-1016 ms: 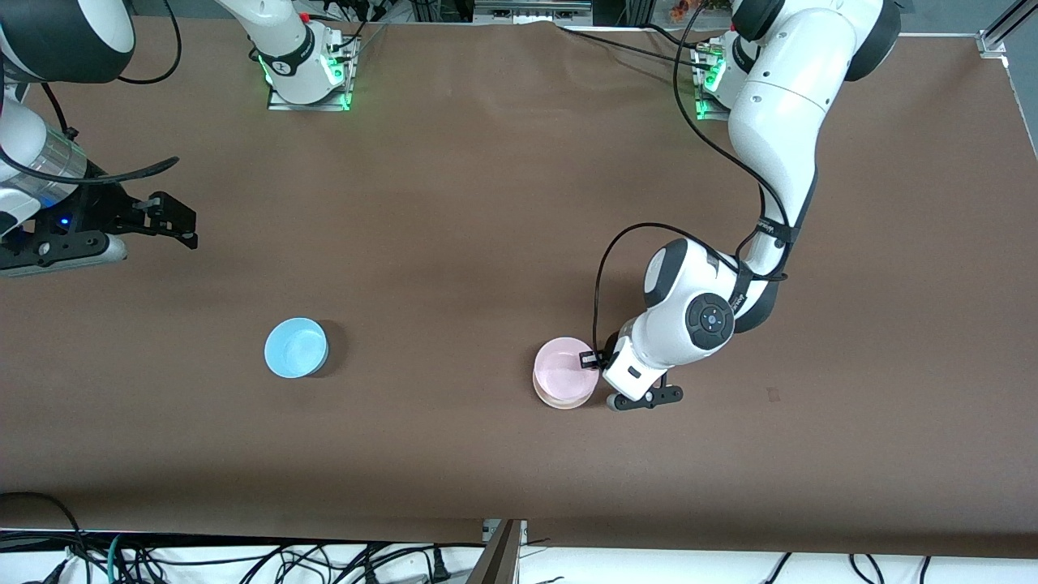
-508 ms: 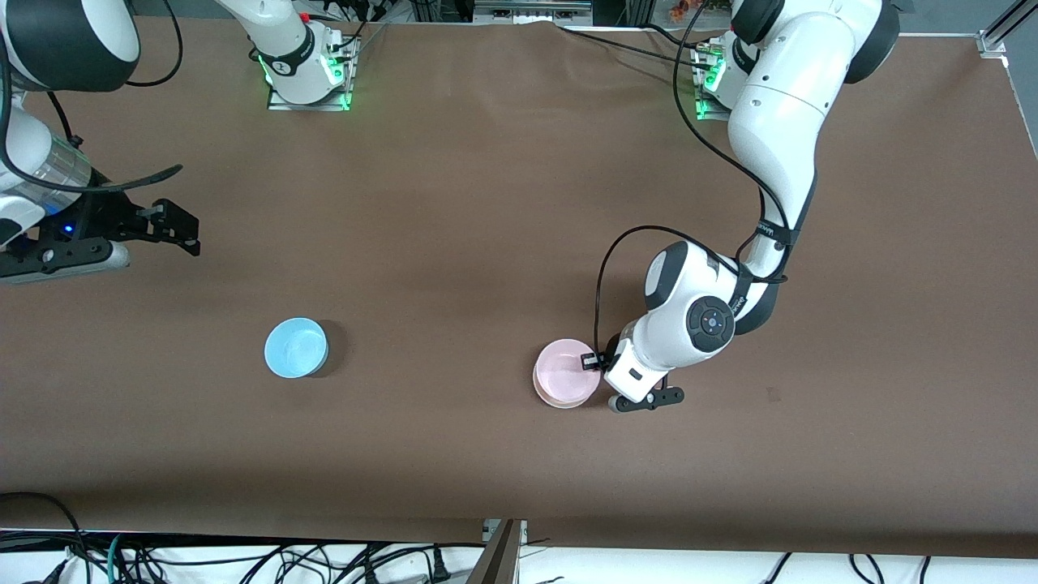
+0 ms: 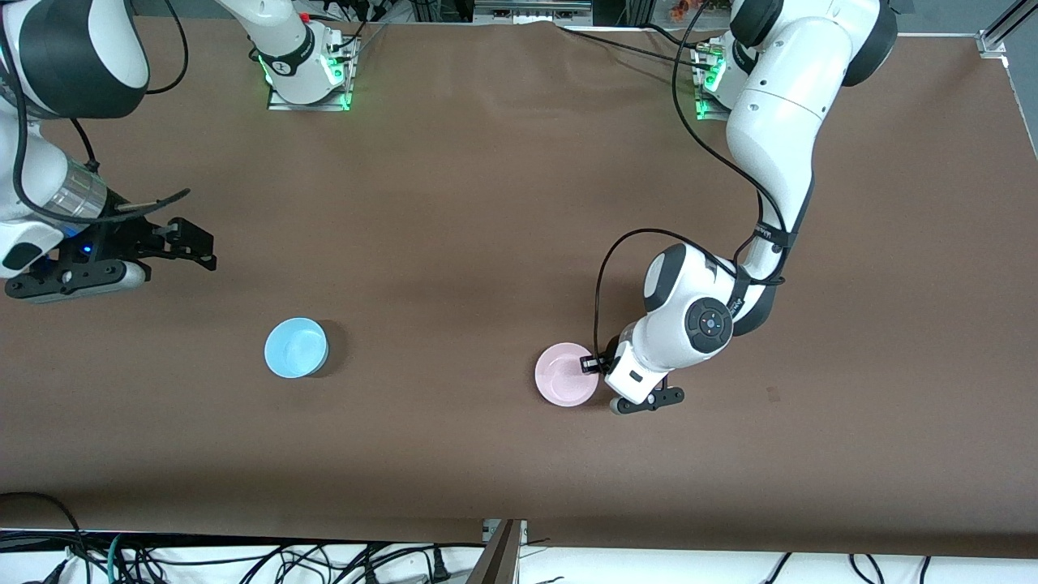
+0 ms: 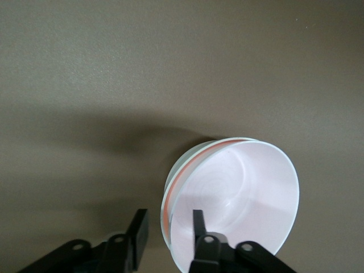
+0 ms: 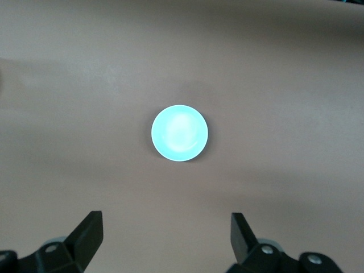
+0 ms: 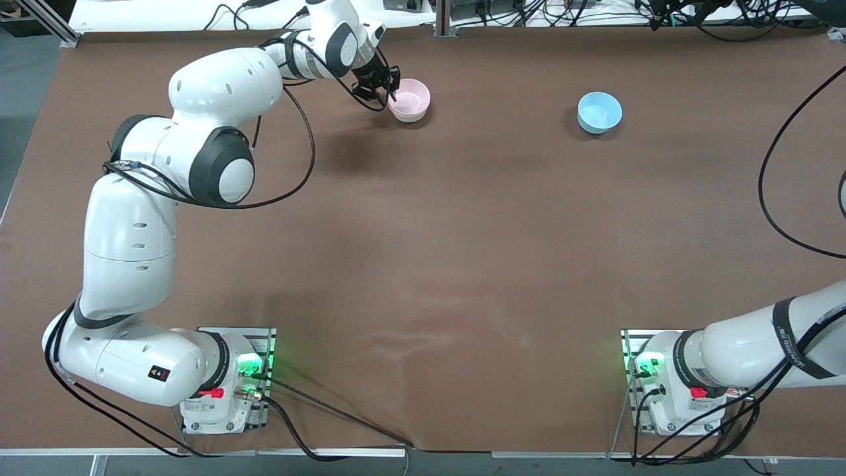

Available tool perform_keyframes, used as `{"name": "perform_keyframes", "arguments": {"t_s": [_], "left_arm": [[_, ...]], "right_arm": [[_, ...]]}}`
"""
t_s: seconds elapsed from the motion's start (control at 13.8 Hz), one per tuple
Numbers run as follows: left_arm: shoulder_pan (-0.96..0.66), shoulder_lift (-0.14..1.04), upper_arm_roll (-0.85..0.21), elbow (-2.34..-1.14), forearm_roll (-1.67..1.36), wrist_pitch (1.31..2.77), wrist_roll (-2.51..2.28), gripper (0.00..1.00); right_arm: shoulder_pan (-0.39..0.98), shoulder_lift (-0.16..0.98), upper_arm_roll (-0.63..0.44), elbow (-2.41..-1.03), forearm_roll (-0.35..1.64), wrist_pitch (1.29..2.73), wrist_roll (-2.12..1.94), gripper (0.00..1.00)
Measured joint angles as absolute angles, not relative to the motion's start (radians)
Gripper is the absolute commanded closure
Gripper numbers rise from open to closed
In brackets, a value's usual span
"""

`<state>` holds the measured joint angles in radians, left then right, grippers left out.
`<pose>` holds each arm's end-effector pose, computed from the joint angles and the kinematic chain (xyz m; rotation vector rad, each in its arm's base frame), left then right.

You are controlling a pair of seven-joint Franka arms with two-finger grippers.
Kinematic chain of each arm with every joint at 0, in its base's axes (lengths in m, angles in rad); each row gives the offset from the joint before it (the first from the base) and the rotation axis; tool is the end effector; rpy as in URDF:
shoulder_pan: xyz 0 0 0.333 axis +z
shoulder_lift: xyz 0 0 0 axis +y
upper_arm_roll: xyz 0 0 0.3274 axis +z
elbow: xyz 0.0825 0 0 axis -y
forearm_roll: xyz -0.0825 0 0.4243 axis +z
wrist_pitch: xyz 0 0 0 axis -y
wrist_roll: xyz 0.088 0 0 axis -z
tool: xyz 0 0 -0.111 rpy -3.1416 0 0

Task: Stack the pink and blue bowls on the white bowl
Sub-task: 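Reach the right gripper to the blue bowl while the left gripper holds, then grasp the blue bowl rim with the right gripper while the left gripper withdraws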

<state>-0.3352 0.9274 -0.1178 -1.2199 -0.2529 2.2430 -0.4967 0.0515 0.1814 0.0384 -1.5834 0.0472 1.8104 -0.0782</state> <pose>0.7374 -0.3391 0.2041 2.8106 0.3449 -0.0687 0.6625 0.0620 0.5326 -3.0780 -0.2424 -0.0701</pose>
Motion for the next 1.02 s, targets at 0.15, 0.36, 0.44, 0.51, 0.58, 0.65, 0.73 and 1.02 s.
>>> {"name": "perform_keyframes", "arguments": {"t_s": [0.15,0.36,0.44,0.51,0.58,0.65,0.73,1.02], "left_arm": [[-0.332,0.926,-0.117,-1.206,-0.253,2.24,-0.506,0.0],[-0.319,0.925,-0.117,-1.198,-0.253,2.224,-0.507,0.0],[-0.314,0.925,-0.115,-1.198,-0.253,2.22,-0.507,0.0],[-0.312,0.925,-0.112,-1.198,-0.253,2.217,-0.506,0.0],[-0.312,0.925,-0.106,-1.199,-0.25,2.214,-0.506,0.0],[-0.312,0.925,-0.1,-1.2,-0.239,2.212,-0.505,0.0],[-0.312,0.926,-0.096,-1.201,-0.225,2.21,-0.504,0.0],[-0.312,0.93,-0.095,-1.208,-0.205,2.206,-0.485,0.0]], "right_arm": [[0.052,0.198,0.039,-1.584,0.049,1.814,-0.079,0.01],[0.056,0.243,0.04,-1.584,0.047,1.829,-0.08,0.01],[0.056,0.266,0.04,-1.586,0.045,1.853,-0.08,0.0],[0.055,0.299,0.04,-1.589,0.043,1.887,-0.08,0.01],[0.054,0.341,0.039,-1.593,0.042,1.933,-0.08,0.01],[0.053,0.396,0.038,-1.599,0.042,1.997,-0.08,0.01],[0.053,0.46,0.038,-1.601,0.041,2.076,-0.084,0.01],[0.05,0.639,0.037,-1.596,0.038,2.274,-0.147,0.01]]}}
